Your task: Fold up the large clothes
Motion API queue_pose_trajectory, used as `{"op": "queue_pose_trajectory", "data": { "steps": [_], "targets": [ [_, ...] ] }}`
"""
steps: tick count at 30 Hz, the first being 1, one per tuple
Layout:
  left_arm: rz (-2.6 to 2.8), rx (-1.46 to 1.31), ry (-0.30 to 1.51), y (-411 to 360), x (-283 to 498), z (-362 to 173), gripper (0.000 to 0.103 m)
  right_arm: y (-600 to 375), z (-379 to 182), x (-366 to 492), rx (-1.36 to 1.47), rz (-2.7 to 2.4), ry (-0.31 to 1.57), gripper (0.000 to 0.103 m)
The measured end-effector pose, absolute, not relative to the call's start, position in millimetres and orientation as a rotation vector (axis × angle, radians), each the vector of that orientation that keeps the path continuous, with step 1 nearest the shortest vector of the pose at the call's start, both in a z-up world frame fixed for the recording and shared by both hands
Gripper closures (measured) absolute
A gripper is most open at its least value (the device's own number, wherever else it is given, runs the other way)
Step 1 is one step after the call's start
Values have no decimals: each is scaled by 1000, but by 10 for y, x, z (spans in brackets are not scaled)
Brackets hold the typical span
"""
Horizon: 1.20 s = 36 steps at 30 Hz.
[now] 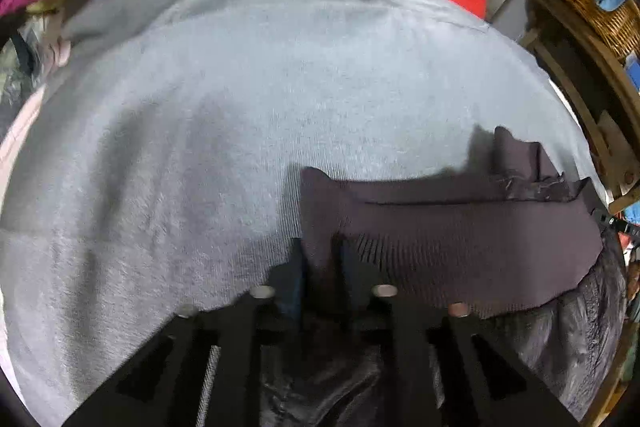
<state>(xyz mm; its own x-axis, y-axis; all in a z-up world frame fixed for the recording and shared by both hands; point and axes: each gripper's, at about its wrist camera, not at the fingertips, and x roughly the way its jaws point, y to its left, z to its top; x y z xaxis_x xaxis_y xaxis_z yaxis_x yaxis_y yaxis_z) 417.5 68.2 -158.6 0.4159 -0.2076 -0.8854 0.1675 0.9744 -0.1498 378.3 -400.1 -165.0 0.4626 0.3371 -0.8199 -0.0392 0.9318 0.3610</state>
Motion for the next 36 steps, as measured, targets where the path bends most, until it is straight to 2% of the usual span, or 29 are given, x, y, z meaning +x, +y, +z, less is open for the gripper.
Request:
{"op": "queue_pose_trajectory", "data": {
  "steps": [3, 6, 8, 10, 13, 14, 15, 16, 17, 18, 19, 21, 27, 36],
  "targets": [
    [-194, -49, 1072, 779, 4159, -1515, 94, -4131, -1441, 3707, 299, 187, 980, 86],
    [-159, -75, 1108, 834, 4220, -1726, 94, -4301, -1681, 3754, 295, 103, 1040, 88],
    [-143, -51, 1099, 785, 4223, -1697, 94, -4349, -1867, 3747, 313, 62, 1062, 95],
    [-131, -13, 1095, 737, 4196, -1666, 93, -4389, -1893, 3719, 367, 64, 1044, 95],
    [-136, 8, 1080, 690, 4151, -1606, 85, -4334, -1820, 3702, 363, 77, 1047, 94],
    [-131, 6, 1069, 679, 4105, -1558, 82, -4341, -1774, 3681, 369, 88, 1044, 90],
    [-120, 3, 1054, 668, 4055, -1495, 69, -4300, -1731, 3688, 370, 89, 1039, 83],
    [-102, 11, 1023, 665, 3964, -1387, 63, -4286, -1645, 3636, 362, 84, 1022, 75],
    [-92, 28, 1001, 703, 3949, -1307, 61, -4281, -1574, 3574, 346, 70, 1010, 52],
    [-76, 50, 980, 690, 3891, -1196, 56, -4266, -1524, 3509, 333, 56, 999, 20],
    [-61, 61, 962, 692, 3817, -1126, 49, -4259, -1414, 3399, 309, 26, 967, 16],
    [-33, 54, 919, 708, 3617, -950, 46, -4240, -1277, 3230, 279, -1, 935, 17],
    [-37, -4, 852, 543, 3020, -677, 45, -3661, -862, 2423, 182, 61, 812, 17],
    [-80, 2, 832, 157, 2253, -690, 45, -2755, -1032, 1607, 61, 79, 719, 16]
  ]
}}
